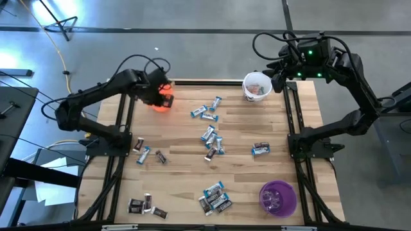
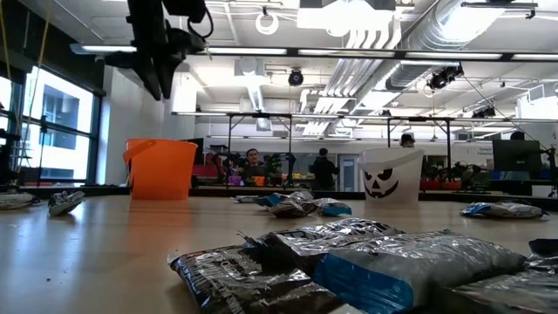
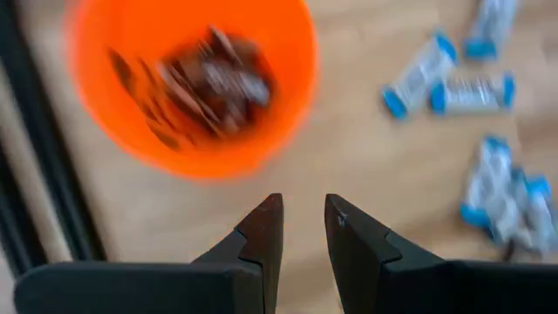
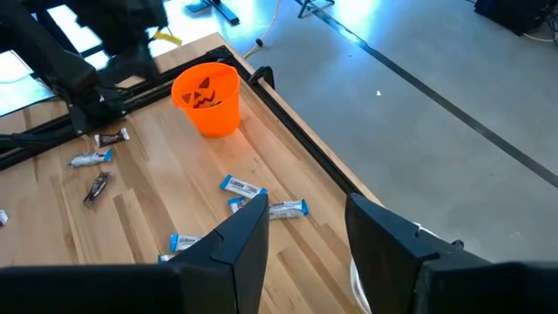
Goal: Sort candy
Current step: Put the brown chocolate into the orange bucket
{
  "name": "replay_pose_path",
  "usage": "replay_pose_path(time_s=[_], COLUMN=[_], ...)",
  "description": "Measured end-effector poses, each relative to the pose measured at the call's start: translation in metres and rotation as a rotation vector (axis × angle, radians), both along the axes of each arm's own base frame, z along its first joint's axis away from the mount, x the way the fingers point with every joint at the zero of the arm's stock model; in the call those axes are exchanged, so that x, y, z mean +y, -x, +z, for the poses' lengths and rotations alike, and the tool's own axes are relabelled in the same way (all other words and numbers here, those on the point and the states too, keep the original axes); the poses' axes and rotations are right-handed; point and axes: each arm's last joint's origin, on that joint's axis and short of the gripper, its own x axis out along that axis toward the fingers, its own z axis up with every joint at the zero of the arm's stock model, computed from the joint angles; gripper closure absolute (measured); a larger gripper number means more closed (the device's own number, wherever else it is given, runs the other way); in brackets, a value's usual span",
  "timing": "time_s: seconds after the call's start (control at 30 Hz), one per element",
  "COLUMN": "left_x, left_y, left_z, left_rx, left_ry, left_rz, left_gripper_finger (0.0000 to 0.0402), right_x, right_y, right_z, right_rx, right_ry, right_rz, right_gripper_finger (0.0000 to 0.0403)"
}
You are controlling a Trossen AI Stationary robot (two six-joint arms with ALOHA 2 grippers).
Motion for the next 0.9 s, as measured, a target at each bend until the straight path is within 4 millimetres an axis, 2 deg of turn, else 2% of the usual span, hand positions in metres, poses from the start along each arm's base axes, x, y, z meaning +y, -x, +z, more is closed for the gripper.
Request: replay_pose_path(time_s=[0.47,0.7,0.9], left_x=[-0.092,-0.141,-0.173], left_y=[-0.028,-0.029,-0.022], left_z=[-0.001,-0.001,-0.010], left_rx=[-0.023,-0.038,-0.022], left_ry=[0.100,0.125,0.115], left_rz=[-0.183,-0.275,-0.272], left_gripper_finger=[0.0327,0.0327,0.0325], right_x=[0.000,0.000,0.000], right_y=[0.000,0.000,0.000], right_z=[0.000,0.000,0.000], right_rx=[0.000,0.000,0.000], right_ry=[0.000,0.000,0.000], right_rz=[0.000,0.000,0.001], right_gripper_finger=[0.0253,0.0253,0.0253])
